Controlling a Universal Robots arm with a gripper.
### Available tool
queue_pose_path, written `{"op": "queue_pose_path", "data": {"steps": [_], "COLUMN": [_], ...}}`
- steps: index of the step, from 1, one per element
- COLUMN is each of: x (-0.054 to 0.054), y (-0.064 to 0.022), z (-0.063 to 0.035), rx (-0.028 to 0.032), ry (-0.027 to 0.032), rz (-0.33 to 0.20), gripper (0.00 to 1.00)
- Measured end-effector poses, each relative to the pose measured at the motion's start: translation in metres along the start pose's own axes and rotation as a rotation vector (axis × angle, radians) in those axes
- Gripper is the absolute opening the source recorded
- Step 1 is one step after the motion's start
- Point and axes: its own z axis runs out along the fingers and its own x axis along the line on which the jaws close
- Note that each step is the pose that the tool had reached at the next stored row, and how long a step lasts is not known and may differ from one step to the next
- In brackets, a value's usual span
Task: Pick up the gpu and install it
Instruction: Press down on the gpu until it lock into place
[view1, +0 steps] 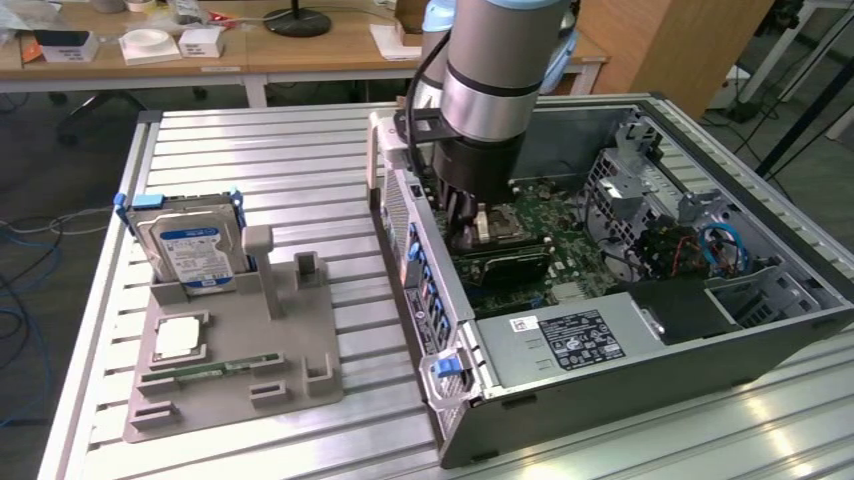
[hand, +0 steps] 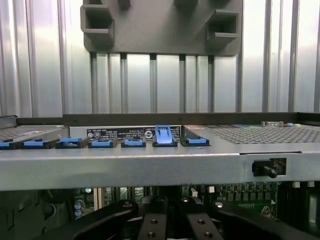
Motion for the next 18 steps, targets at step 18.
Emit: {"op": "queue_pose_path", "data": {"steps": [18], "x": [0.0002], "y": [0.0067], "z": [-0.0016], "rx": [0.0002], "ry": [-0.0001], "rz": [0.000], "gripper": [0.11]}}
